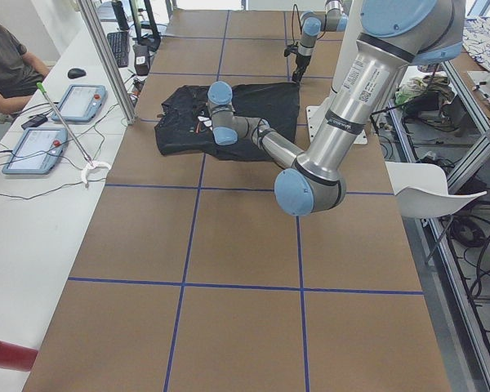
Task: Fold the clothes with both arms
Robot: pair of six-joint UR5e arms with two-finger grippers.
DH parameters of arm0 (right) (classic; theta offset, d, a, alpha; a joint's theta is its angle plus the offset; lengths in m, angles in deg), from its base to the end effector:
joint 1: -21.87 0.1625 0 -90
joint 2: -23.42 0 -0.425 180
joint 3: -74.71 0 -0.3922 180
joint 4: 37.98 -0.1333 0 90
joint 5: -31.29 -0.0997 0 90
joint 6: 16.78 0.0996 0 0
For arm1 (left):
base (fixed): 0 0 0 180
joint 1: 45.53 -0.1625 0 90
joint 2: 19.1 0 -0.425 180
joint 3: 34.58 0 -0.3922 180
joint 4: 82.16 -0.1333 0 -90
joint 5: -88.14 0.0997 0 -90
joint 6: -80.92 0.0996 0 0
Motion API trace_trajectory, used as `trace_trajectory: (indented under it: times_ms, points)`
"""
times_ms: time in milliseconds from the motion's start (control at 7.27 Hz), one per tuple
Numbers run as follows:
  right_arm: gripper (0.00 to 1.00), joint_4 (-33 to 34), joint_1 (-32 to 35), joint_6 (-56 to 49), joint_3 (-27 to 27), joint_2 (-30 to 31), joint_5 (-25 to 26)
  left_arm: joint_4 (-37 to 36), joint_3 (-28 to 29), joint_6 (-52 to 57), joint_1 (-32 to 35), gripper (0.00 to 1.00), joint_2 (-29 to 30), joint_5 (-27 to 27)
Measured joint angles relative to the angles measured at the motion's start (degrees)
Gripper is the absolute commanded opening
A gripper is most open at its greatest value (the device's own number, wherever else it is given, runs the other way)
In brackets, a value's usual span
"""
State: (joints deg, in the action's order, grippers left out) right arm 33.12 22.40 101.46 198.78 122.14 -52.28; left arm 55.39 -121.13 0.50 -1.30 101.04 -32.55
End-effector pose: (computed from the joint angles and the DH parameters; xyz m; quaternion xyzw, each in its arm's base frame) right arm -0.4291 -0.1484 0.4160 -0.0396 -0.3775 0.2502 0.8907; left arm 0.4249 -0.5288 0.2812 0.0752 0.6145 -0.0765 0.7816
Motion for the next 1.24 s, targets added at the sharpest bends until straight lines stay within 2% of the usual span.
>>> trace_trajectory:
  times_ms: [138, 688, 963, 1238]
  points:
    - [0.00, 0.1, -0.1, 0.2, 0.0, 0.0, 0.0, 0.0, 0.0, 0.0, 0.0, 0.91, 0.0, 0.0]
    - [0.00, 0.4, -0.2, 0.6, 1.5, 0.8, -0.3, 0.0, -1.3, -3.9, -0.7, 0.91, -1.2, 1.1]
    - [0.00, 0.4, 0.1, 0.4, 6.0, 5.0, -2.0, -1.5, -8.0, -12.1, -5.1, 0.91, -5.3, 6.8]
    - [0.00, 0.4, 0.5, 0.3, 7.3, 6.3, -2.7, -14.0, -18.8, -18.2, -11.2, 0.90, -8.1, 12.0]
